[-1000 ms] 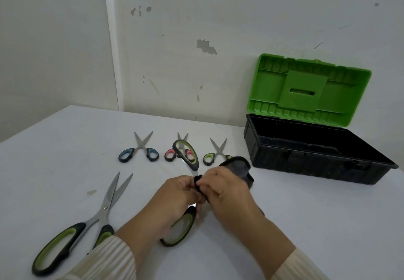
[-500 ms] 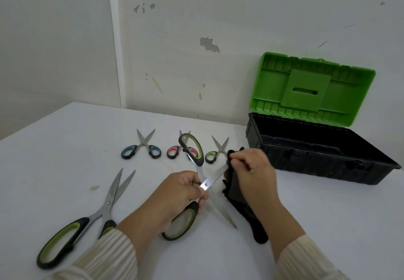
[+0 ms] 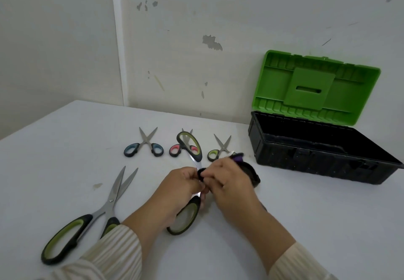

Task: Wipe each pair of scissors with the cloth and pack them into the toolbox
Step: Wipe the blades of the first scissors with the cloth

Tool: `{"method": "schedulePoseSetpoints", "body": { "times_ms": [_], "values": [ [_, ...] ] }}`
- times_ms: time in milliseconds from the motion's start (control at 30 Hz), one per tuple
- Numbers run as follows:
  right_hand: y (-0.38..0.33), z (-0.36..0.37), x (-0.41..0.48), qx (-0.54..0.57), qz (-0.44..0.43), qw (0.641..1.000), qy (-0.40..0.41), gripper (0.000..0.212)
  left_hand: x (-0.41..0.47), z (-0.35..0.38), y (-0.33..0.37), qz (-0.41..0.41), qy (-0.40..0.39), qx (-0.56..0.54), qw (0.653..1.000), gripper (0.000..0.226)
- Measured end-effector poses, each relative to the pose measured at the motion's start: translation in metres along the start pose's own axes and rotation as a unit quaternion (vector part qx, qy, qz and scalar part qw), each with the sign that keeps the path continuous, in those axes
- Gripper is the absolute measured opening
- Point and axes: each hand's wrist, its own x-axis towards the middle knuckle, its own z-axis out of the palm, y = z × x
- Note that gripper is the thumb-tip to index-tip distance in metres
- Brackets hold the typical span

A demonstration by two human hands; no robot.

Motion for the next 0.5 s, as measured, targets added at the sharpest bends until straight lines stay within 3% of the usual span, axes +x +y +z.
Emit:
{"method": "schedulePoseSetpoints", "body": {
  "times_ms": [67,167,200,300,333,500],
  "values": [
    [0.001,0.000,-0.002,-0.007,-0.015,1.000,-0.013,0.015,0.000,0.001,-0.001,0.006,-0.001,0.008,1.000,0.007],
    [0.012,-0.008,0.007,-0.004,0.037,0.995,0.097,0.015,-0.001,0.002,0.000,0.010,0.001,0.004,1.000,0.009],
    [0.011,-0.008,0.007,-0.003,0.035,0.995,0.099,0.015,-0.001,0.002,0.001,0.011,0.000,0.006,1.000,0.007],
    [-0.002,0.004,-0.004,-0.014,-0.017,1.000,-0.007,0.016,0.000,0.001,0.002,0.011,-0.006,0.002,1.000,0.011],
    [-0.001,0.004,-0.004,-0.016,-0.021,1.000,-0.005,0.016,-0.001,0.000,0.002,0.010,-0.010,0.002,1.000,0.011],
    [0.024,-0.033,0.012,-0.016,0.136,0.964,0.229,0.018,-0.003,0.000,0.002,-0.004,-0.033,-0.009,0.999,0.023]
  ]
}}
